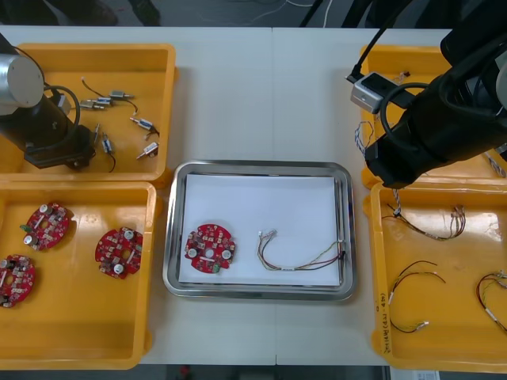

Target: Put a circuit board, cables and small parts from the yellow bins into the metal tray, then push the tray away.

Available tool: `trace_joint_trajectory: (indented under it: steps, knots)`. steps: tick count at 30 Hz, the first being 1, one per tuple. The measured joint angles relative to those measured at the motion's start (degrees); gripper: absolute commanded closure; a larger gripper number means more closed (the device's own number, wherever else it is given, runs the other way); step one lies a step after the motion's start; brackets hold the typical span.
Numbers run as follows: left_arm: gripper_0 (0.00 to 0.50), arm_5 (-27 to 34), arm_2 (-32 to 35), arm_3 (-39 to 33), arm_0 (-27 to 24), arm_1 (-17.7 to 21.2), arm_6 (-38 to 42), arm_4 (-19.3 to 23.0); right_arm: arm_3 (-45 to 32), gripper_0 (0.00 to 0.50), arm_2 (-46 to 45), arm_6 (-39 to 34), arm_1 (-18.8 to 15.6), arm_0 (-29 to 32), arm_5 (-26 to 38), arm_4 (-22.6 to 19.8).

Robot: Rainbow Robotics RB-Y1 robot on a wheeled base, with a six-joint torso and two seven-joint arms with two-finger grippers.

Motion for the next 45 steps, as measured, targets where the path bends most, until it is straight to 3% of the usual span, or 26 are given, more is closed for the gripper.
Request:
trace_joint_trajectory:
  steps: [11,24,34,45]
  knots:
    - [0.5,3.2,1.3,0.2,-1.6,0.6,0.0,-0.6,0.0,0.5,0.0,0.2,0.0,0.0,0.0,-0.4]
    - [0.5,8.9,4.6,-2.7,-2.3,4.4,0.0,-2.2,-0.1,0.5,0.0,0.2,0.0,0.1,0.0,-0.2]
    - [0.5,17.7,10.5,-7.5,-2.6,5.0,0.0,-3.8,-0.1,0.5,0.0,2.4,0.0,0.1,0.0,3.1]
    - [0.5,28.8,10.6,-15.4,-5.9,5.0,0.0,-4.1,-0.1,0.5,0.0,3.5,0.0,0.7,0.0,6.5]
